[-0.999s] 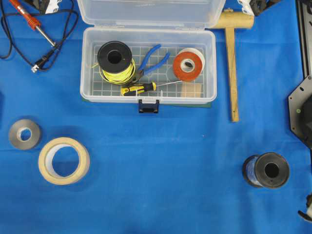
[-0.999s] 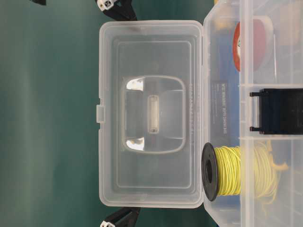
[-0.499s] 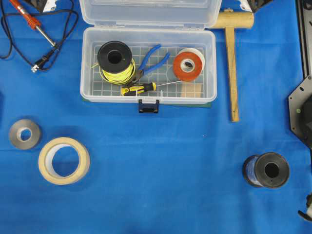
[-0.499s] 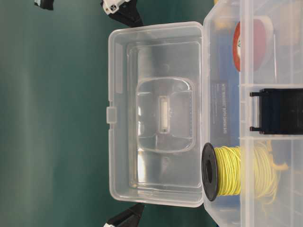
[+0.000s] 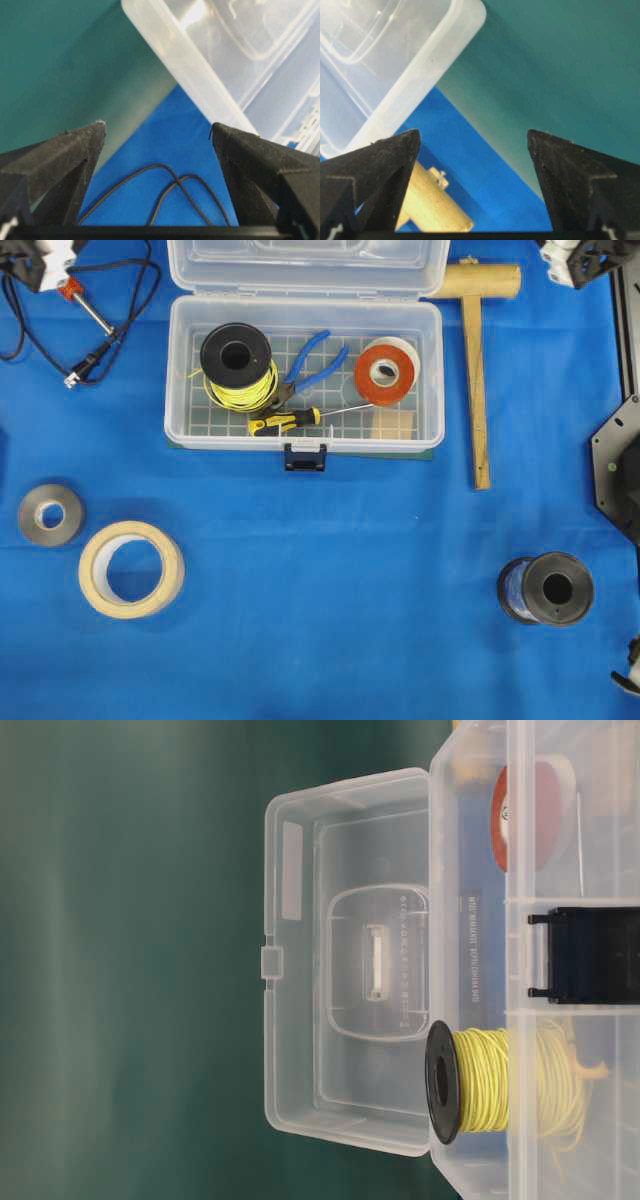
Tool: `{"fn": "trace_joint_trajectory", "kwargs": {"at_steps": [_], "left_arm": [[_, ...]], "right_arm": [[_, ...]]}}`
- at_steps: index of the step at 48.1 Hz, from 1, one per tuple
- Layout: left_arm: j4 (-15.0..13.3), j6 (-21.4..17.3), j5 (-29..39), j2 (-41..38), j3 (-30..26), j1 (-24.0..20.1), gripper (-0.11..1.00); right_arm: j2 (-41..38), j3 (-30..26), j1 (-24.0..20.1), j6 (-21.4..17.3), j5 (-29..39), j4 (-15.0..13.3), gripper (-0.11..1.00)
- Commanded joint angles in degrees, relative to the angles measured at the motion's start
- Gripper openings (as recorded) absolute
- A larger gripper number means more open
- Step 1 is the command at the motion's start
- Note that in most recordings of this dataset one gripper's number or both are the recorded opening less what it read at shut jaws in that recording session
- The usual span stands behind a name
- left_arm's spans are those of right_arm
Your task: Open the tool box with both arms.
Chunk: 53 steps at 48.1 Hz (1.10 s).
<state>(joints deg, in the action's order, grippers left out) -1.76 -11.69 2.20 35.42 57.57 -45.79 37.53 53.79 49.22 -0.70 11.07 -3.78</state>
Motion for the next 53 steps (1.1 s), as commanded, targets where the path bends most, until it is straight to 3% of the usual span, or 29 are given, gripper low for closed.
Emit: {"fn": "trace_joint_trajectory", "kwargs": {"at_steps": [1, 13, 21, 39, 45, 53], "left_arm": [[-0.18, 0.26, -0.26, 1.41, -0.18, -0.09, 0.92], [-0.09, 2.2, -0.26, 1.14, -0.18, 2.81, 0.92], [-0.35, 2.64, -0.26, 1.76, 0.26, 10.11, 0.92], [-0.35, 2.64, -0.62, 1.76, 0.62, 32.34, 0.92], [-0.44, 2.81, -0.7, 1.05, 0.53, 36.83, 0.92], [-0.44, 3.08, -0.35, 1.14, 0.62, 37.97, 0.92]], "right_arm": [[0.97, -0.44, 0.18, -0.09, 0.26, 0.0, 0.84], [-0.53, -0.79, -2.2, -0.53, 0.26, 0.44, 0.84], [-0.26, -0.44, -10.81, -0.88, 0.44, 0.62, 0.84], [-0.18, 0.09, -34.45, -1.05, 2.11, 2.11, 0.84], [-0.44, 0.18, -39.55, -1.05, 1.85, 2.55, 0.84], [-0.35, 0.26, -40.96, -0.97, 2.46, 2.55, 0.84]]}}
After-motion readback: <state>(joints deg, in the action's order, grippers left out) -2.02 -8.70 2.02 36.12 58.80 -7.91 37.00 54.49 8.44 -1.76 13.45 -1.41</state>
